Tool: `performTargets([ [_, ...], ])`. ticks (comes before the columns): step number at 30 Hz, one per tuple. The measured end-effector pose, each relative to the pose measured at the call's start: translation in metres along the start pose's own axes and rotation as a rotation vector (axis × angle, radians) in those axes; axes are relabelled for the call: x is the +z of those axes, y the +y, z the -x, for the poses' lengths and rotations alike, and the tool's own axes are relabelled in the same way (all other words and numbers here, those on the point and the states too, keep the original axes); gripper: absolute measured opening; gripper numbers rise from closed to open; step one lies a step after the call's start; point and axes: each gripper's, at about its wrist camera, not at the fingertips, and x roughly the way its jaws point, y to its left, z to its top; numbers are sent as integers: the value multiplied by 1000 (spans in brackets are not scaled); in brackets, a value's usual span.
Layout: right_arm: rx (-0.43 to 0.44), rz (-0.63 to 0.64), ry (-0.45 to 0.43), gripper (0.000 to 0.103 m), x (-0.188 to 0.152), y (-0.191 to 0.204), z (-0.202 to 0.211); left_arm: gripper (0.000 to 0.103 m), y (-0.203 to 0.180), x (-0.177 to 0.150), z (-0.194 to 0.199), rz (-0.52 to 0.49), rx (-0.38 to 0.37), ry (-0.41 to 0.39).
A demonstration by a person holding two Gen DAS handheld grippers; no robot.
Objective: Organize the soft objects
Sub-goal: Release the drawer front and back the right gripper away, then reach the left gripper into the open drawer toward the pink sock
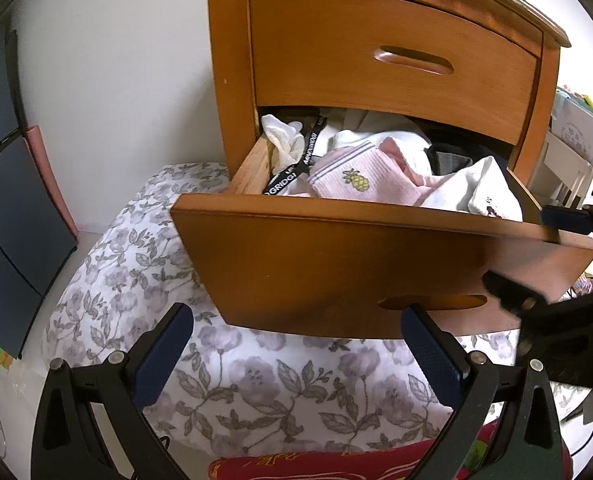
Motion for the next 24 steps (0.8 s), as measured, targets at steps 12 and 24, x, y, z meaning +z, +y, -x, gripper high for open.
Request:
performTargets([
  [12,-14,-407,-69,91,-25,-39,66,103,0,-6,13,-3,56,-51],
  [24,-55,-580,-154,103,-74,-28,96,103,-7,-8,30,-33,46,-121],
])
